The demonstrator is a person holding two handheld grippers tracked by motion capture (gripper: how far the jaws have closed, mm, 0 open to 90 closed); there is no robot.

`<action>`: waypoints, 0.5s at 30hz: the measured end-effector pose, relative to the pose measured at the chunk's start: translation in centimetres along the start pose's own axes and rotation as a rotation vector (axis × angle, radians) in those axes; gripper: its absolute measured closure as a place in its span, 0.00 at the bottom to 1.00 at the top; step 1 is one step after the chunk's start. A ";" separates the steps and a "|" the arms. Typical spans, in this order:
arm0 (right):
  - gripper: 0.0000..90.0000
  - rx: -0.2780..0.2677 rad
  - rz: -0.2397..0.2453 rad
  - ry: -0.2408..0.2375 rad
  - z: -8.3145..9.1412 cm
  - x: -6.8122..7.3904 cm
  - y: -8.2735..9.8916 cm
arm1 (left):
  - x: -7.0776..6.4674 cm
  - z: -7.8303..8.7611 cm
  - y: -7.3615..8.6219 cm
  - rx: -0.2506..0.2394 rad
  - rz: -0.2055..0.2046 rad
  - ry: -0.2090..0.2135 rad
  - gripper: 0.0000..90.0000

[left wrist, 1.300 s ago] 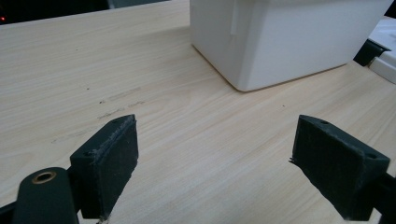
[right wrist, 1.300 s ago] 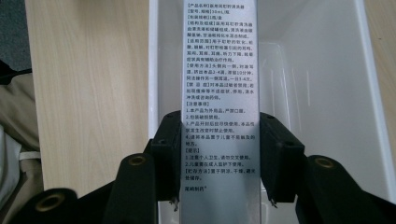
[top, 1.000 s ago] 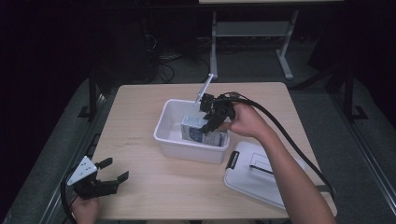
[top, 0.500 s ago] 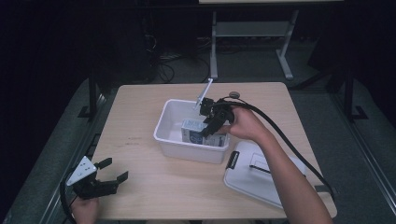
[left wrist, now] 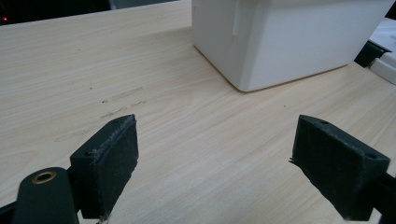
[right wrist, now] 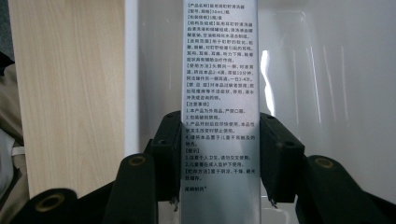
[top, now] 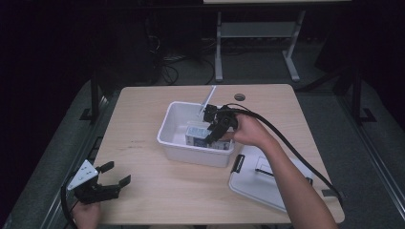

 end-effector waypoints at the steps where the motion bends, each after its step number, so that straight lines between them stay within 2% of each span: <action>1: 0.61 0.002 -0.005 -0.002 -0.2 -0.1 0.2 | 0.0 0.0 0.0 0.000 0.001 0.001 0.15; 4: 0.61 0.021 0.006 0.004 -0.6 -0.1 0.4 | 0.0 -0.1 0.0 0.003 -0.002 -0.001 0.15; 15: 0.61 0.048 0.008 -0.023 -2.4 -0.1 0.3 | 0.1 0.1 0.0 -0.002 0.000 -0.002 0.15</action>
Point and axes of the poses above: each handheld gripper's, and its own axes: z roughly backward along the jaws, y roughly out of its underside, x roughly to its left, the point moved 6 cm from there along -z, roughly forward along the jaws, and after that the axes turned 2 degrees about -z, right-handed, at the moved point
